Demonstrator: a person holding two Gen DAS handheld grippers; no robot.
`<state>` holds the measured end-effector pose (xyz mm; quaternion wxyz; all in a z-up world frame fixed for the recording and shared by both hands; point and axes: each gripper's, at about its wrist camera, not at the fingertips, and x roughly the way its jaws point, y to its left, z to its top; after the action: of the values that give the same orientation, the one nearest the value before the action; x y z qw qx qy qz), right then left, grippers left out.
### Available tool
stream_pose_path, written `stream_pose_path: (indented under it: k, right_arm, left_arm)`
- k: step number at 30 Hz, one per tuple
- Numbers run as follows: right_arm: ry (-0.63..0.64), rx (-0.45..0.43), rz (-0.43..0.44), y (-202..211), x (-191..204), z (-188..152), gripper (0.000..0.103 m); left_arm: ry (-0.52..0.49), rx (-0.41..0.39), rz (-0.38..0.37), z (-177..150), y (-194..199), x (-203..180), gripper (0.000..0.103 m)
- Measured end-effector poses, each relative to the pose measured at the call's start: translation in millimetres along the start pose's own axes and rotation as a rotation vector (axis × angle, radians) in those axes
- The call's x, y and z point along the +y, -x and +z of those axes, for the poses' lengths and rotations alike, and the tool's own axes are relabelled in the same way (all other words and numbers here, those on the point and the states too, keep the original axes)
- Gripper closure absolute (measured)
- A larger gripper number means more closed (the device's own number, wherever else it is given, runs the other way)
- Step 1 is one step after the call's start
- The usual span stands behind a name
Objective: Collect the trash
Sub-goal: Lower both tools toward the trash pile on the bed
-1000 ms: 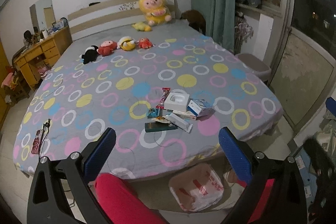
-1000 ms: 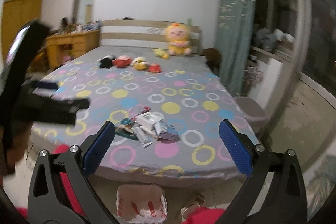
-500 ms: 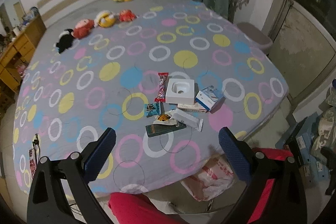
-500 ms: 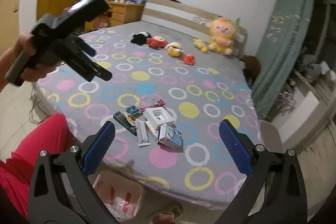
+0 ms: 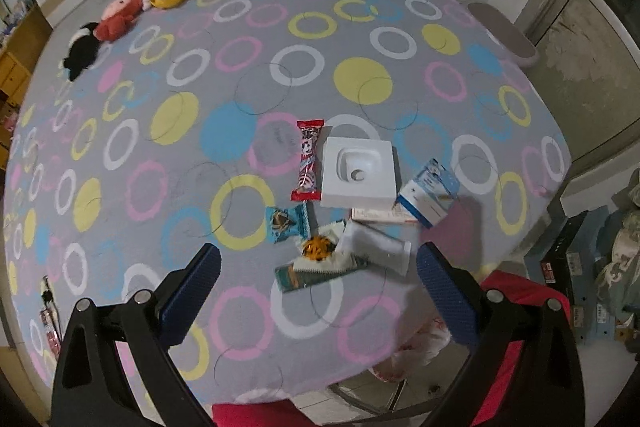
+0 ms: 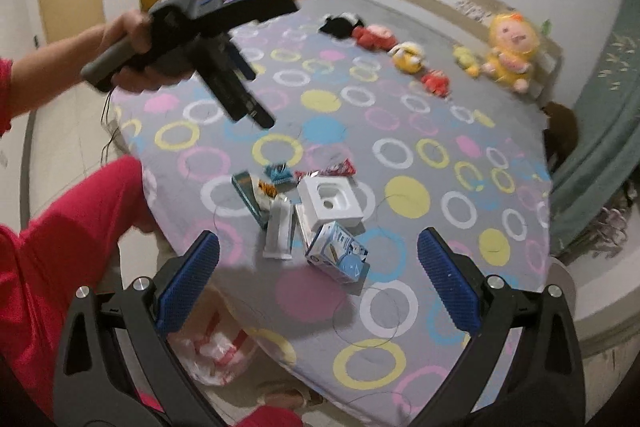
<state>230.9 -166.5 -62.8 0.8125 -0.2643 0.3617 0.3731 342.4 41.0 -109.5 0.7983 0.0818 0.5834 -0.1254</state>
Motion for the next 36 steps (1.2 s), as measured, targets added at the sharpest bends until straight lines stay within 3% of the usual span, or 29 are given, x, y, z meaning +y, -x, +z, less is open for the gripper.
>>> stream_pose_path:
  k: [5, 13, 24, 29, 36]
  right_arm:
    - [0.075, 0.103, 0.057, -50, -16, -1, 0.006]
    - [0.118, 0.190, 0.149, -123, -35, -11, 0.006]
    - [0.230, 0.340, 0.241, -193, -51, -22, 0.006]
    - [0.242, 0.368, 0.272, -214, -55, -25, 0.006]
    - [0.375, 0.446, 0.326, -239, -44, -27, 0.006]
  left_arm:
    - [-0.018, 0.052, 0.001, 30, -43, 5, 0.007]
    - [-0.020, 0.109, -0.012, 71, -108, 12, 0.007]
    - [0.011, 0.185, -0.024, 93, -171, 26, 0.009]
    - [0.021, 0.184, -0.027, 100, -188, 27, 0.012]
    - [0.054, 0.190, -0.060, 102, -201, 37, 0.015]
